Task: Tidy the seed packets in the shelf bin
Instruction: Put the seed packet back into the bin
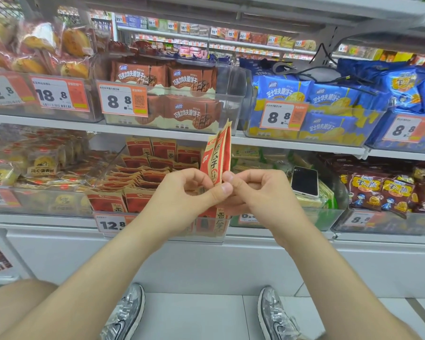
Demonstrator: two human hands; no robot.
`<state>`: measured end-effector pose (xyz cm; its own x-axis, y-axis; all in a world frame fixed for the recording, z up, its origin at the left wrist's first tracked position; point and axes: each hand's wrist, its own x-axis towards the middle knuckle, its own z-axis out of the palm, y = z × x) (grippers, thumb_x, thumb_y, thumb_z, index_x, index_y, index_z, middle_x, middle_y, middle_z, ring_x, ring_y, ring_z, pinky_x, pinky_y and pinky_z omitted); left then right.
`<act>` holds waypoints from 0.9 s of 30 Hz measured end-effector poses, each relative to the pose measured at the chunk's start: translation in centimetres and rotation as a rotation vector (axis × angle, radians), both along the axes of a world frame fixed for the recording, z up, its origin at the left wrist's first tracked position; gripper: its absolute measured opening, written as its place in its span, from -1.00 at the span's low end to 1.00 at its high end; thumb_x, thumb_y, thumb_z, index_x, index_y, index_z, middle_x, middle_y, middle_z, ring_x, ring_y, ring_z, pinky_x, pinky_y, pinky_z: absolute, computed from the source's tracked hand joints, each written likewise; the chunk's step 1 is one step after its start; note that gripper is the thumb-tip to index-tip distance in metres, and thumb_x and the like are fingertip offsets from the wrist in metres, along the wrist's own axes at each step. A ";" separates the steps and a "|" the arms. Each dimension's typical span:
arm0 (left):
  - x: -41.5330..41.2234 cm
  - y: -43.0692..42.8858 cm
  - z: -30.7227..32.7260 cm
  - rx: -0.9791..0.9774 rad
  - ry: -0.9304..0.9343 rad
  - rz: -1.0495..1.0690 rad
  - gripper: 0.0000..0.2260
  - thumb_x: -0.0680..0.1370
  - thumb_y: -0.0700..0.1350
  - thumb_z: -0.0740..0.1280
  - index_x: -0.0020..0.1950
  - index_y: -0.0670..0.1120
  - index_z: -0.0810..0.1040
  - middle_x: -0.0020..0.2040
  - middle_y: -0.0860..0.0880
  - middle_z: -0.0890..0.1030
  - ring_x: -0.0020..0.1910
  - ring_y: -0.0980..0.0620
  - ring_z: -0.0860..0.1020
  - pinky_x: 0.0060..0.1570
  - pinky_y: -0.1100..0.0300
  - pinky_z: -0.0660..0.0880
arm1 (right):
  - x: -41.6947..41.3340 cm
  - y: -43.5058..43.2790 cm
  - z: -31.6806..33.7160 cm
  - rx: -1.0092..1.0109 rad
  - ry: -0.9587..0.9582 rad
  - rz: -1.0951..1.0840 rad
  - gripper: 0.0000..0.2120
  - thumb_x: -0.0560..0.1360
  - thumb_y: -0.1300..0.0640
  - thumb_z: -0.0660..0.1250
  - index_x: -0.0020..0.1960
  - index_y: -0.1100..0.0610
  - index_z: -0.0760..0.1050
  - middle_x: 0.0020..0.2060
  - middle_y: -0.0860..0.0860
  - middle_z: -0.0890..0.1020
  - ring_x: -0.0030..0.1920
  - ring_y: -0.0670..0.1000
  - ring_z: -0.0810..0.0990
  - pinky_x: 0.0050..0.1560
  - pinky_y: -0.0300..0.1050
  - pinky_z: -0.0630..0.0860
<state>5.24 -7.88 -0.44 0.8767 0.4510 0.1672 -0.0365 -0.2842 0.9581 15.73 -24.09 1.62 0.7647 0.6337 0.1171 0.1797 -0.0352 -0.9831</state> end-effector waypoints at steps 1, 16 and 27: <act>0.1 0.0 0.0 -0.020 0.004 -0.011 -0.64 0.47 0.23 0.56 -0.03 -0.06 0.70 -0.04 0.04 0.77 -0.09 0.02 0.72 0.01 -0.01 0.68 | 0.1 0.1 -0.1 -0.010 -0.024 0.002 -0.76 0.64 0.08 0.44 0.03 0.27 0.70 -0.20 0.15 0.79 -0.16 0.11 0.81 -0.15 -0.05 0.75; 0.0 -0.3 0.3 -0.226 -0.015 -0.035 -0.63 0.52 0.15 0.51 0.03 -0.16 0.74 -0.01 -0.13 0.78 0.00 -0.06 0.76 0.12 -0.02 0.72 | 0.5 1.2 -1.8 -0.155 -0.558 -0.087 -0.72 0.73 -0.01 0.29 -0.12 0.06 0.54 -0.26 -0.02 0.67 -0.20 0.04 0.65 -0.13 0.24 0.62; 0.1 -0.2 0.7 -0.241 -0.009 -0.017 -0.81 0.58 -0.01 0.52 0.07 -0.09 0.62 -0.01 -0.06 0.75 -0.04 0.00 0.75 0.10 0.02 0.66 | 0.4 0.8 -1.3 -0.102 -0.393 0.045 -0.73 0.69 0.03 0.38 -0.15 0.11 0.61 -0.23 0.05 0.74 -0.23 0.05 0.68 -0.21 0.07 0.64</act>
<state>5.39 -8.04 0.28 0.8834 0.4643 0.0638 -0.0477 -0.0464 0.9978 16.13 -23.25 0.29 0.6457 0.6886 0.3300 0.5445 -0.1122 -0.8312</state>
